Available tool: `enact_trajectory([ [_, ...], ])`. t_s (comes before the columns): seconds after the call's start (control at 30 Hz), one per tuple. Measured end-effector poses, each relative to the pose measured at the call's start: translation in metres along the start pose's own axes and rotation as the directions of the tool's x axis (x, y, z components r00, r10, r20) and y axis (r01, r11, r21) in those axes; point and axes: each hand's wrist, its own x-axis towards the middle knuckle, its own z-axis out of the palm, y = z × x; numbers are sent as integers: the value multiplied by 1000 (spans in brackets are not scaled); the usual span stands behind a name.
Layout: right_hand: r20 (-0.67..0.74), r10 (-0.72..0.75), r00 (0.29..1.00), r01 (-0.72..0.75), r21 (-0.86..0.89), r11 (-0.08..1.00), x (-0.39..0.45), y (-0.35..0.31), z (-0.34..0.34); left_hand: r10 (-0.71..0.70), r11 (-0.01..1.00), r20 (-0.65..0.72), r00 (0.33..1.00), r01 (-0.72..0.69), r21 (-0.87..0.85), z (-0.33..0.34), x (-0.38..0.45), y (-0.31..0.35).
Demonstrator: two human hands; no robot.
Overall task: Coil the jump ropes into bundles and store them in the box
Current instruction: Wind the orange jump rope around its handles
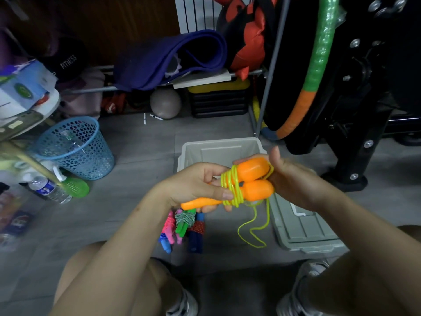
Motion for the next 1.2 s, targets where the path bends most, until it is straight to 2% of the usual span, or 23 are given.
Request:
enact_trajectory([
  [0.1,-23,-52,998,51,-37,998,-3,5,2,19,999,-59,998,-22,-38,1,5,-7],
  [0.27,-69,-21,997,5,-217,976,-4,1,-1,-32,999,-181,983,31,-13,3,8,-7],
  [0.43,-149,-16,989,-43,-387,921,-3,3,1,-69,988,-246,967,101,120,5,8,-5],
  [0.6,-222,-25,975,-41,-286,957,4,4,-1,-42,944,-296,954,135,302,9,12,-8],
  [0.77,-273,-15,962,-86,-354,931,9,11,-3,-72,901,-282,957,184,392,11,16,-17],
  [0.93,-246,-48,968,-9,-226,974,9,4,-2,-9,934,-261,965,101,343,7,14,-11],
  [1.0,-254,-54,966,-6,-227,974,7,4,-1,25,934,-277,961,76,350,8,15,-11],
  [1.2,-381,-9,925,-55,-157,986,5,17,13,105,993,-372,922,-78,88,3,15,-10],
])
